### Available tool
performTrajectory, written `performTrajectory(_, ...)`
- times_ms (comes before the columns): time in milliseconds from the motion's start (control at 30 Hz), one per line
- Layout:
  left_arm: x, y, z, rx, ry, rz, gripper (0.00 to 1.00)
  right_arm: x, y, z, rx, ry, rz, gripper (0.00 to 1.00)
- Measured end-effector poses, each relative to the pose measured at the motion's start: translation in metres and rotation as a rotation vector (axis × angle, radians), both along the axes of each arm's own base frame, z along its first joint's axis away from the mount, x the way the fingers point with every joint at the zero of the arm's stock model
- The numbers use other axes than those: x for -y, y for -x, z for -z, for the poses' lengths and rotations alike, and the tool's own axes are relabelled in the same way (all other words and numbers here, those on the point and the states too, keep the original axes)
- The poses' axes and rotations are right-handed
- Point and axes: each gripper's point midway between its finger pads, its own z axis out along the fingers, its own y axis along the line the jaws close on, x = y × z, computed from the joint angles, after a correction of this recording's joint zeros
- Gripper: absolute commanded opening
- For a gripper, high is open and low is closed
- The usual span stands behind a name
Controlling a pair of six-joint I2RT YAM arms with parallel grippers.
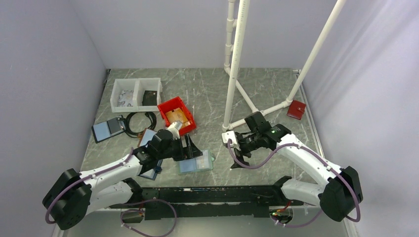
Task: Take the credit cards out of the card holder
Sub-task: Remove the credit card from the card holder.
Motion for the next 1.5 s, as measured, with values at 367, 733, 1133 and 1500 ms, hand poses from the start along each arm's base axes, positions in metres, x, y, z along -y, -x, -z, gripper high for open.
performTrajectory(367, -0.003, 0.005, 0.007, -0.018, 0.020, -0.017, 0.85, -0.021, 0.000, 0.006, 0.040, 0.083, -0.087, 0.99)
performTrajectory(733, -0.004, 0.005, 0.004, -0.011, 0.025, -0.019, 0.85, -0.038, -0.013, -0.006, 0.051, 0.071, -0.078, 0.98)
performTrajectory(1133, -0.001, 0.002, -0.001, -0.009, 0.052, -0.032, 0.84, -0.048, -0.020, 0.003, 0.074, 0.095, -0.025, 0.78)
performTrajectory(1500, -0.001, 0.002, 0.002, -0.024, 0.050, -0.042, 0.74, -0.066, -0.027, 0.018, 0.056, 0.131, 0.046, 0.24)
